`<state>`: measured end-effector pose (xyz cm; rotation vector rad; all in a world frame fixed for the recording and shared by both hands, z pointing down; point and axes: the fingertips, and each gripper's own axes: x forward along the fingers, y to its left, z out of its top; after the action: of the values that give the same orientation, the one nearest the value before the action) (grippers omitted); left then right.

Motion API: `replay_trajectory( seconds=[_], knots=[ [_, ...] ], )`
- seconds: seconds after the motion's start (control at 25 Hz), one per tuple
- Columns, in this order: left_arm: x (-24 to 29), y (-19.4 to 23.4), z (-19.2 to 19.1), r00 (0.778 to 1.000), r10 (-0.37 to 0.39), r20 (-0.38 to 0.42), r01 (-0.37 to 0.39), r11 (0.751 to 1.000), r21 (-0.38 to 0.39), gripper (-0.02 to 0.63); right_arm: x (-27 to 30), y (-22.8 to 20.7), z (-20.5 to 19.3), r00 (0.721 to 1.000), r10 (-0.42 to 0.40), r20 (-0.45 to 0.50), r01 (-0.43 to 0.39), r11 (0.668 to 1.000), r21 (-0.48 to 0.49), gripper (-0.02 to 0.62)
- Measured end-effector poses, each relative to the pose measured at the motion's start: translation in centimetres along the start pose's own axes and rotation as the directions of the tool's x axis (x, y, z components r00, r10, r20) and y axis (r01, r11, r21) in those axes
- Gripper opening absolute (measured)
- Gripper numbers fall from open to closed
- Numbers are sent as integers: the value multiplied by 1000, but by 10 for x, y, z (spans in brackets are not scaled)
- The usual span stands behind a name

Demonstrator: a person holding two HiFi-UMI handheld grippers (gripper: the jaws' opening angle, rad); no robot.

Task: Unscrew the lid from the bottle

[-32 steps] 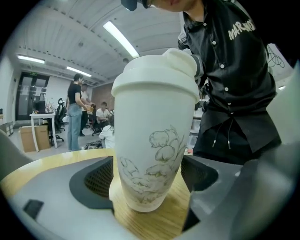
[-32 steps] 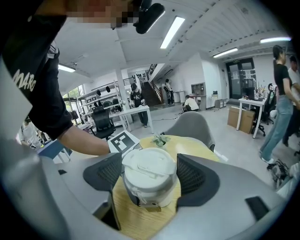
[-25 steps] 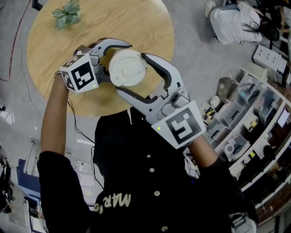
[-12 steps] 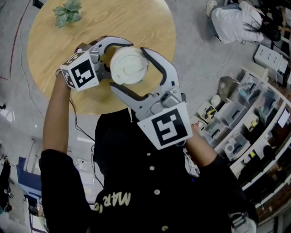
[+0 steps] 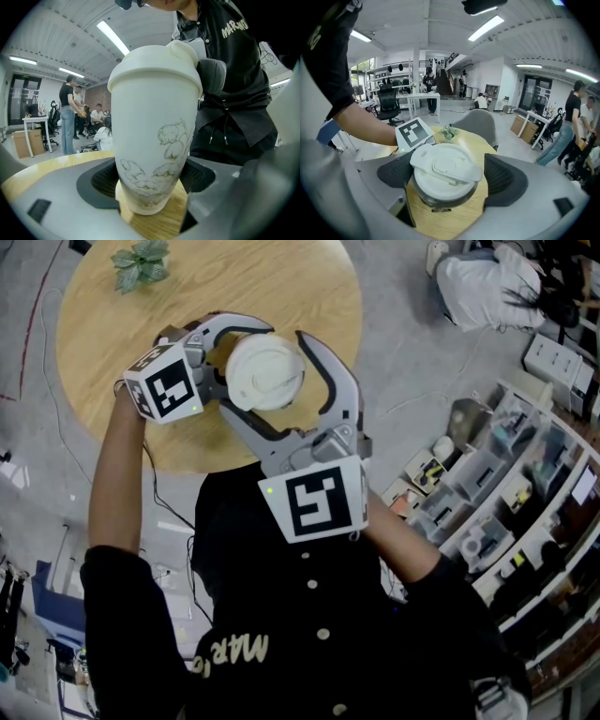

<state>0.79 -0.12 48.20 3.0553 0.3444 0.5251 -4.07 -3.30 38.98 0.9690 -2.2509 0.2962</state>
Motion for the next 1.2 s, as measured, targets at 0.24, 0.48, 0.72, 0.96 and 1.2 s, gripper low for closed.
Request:
replay_trajectory(
  seconds=[0.24,0.48,0.72,0.96,1.2],
  knots=[
    [0,0,-1,1000,-2,-4,2,1000,2,380,6,3,-5,998,56,-27,-56,998,7,452],
    [-1,0,0,1000,-8,-14,8,1000,16,377,5,7,-2,992,126,-16,-126,990,-69,448],
    [0,-1,0,1000,-15,-16,15,1000,15,377,2,15,-2,948,318,-36,-317,916,-247,449],
    [0,-1,-1,1000,-15,-16,15,1000,12,377,-3,22,-9,850,518,-97,-510,764,-395,449],
    [-1,1,-2,1000,-11,-19,12,1000,9,377,-8,27,-11,718,678,-159,-643,559,-523,451]
  ],
)
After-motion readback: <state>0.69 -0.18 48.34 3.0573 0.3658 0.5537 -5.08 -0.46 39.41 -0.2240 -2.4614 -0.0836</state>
